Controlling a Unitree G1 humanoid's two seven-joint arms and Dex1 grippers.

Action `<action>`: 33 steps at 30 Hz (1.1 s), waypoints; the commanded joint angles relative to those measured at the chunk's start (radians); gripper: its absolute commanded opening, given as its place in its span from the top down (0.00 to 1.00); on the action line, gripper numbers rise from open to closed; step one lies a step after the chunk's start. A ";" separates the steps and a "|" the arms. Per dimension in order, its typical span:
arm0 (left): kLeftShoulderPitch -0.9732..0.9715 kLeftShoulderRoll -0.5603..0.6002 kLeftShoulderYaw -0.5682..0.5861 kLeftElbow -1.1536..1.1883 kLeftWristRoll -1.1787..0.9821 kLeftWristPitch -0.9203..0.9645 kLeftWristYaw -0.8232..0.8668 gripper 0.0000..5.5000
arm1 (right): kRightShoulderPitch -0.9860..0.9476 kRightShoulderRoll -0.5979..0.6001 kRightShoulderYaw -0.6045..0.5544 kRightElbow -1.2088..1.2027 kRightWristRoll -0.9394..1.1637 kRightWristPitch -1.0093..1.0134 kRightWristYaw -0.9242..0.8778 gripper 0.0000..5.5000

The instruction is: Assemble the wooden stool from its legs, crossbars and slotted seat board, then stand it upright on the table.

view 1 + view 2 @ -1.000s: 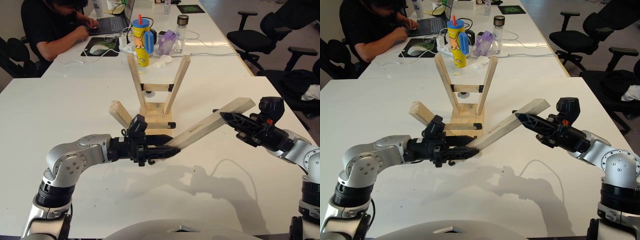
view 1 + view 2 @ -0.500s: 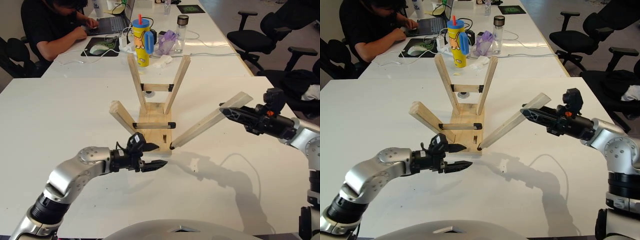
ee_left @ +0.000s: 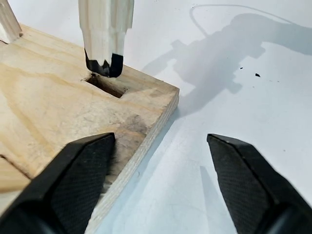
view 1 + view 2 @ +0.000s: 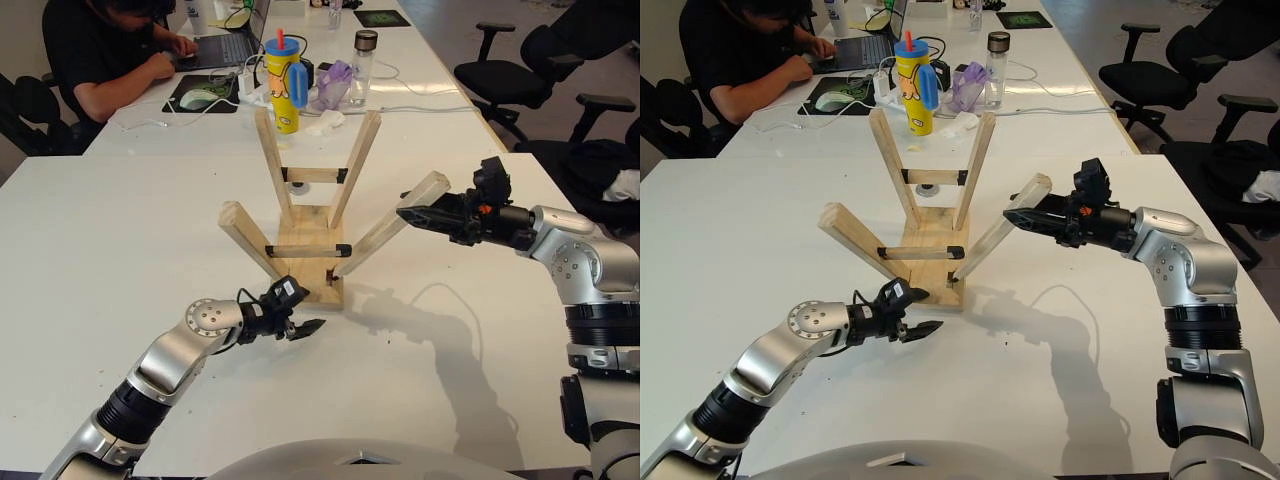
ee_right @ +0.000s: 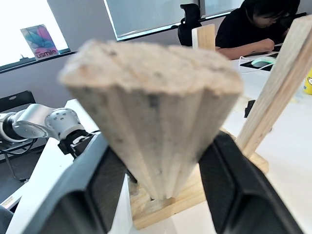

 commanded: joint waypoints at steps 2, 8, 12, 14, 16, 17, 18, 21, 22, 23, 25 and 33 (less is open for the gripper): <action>0.022 0.000 -0.029 0.031 0.032 0.030 -0.021 0.36 | -0.038 0.002 0.013 0.009 -0.020 0.008 0.031 0.62; 0.023 -0.010 -0.029 0.042 0.041 0.034 -0.027 0.36 | -0.044 -0.004 0.058 -0.002 -0.099 -0.052 0.040 0.62; 0.025 -0.015 -0.031 0.045 0.044 0.036 -0.029 0.36 | -0.072 -0.010 0.097 -0.026 -0.154 -0.096 0.045 0.62; 0.027 -0.018 -0.032 0.052 0.050 0.033 -0.029 0.36 | -0.089 -0.011 0.122 -0.035 -0.177 -0.112 0.052 0.62; 0.027 -0.020 -0.033 0.057 0.054 0.032 -0.030 0.36 | -0.096 -0.018 0.155 -0.049 -0.201 -0.118 0.065 0.62; 0.027 -0.022 -0.033 0.060 0.056 0.032 -0.030 0.36 | -0.087 -0.023 0.177 -0.065 -0.216 -0.125 0.074 0.62; 0.026 -0.023 -0.033 0.063 0.057 0.031 -0.030 0.36 | -0.077 -0.026 0.189 -0.080 -0.220 -0.123 0.082 0.62; 0.027 -0.030 -0.027 0.069 0.059 0.031 -0.026 0.36 | -0.033 -0.030 0.220 -0.133 -0.225 -0.116 0.080 0.62; 0.028 -0.033 -0.026 0.070 0.060 0.032 -0.024 0.36 | -0.018 -0.028 0.226 -0.146 -0.230 -0.116 0.073 0.62; 0.029 -0.037 -0.025 0.072 0.061 0.032 -0.022 0.36 | -0.004 -0.026 0.231 -0.156 -0.232 -0.115 0.066 0.63; 0.031 -0.044 -0.027 0.077 0.064 0.031 -0.021 0.36 | 0.019 -0.024 0.235 -0.168 -0.230 -0.115 0.054 0.63; 0.023 -0.057 -0.031 0.093 0.072 0.027 -0.026 0.36 | 0.034 0.005 0.299 -0.205 -0.258 -0.108 -0.007 0.63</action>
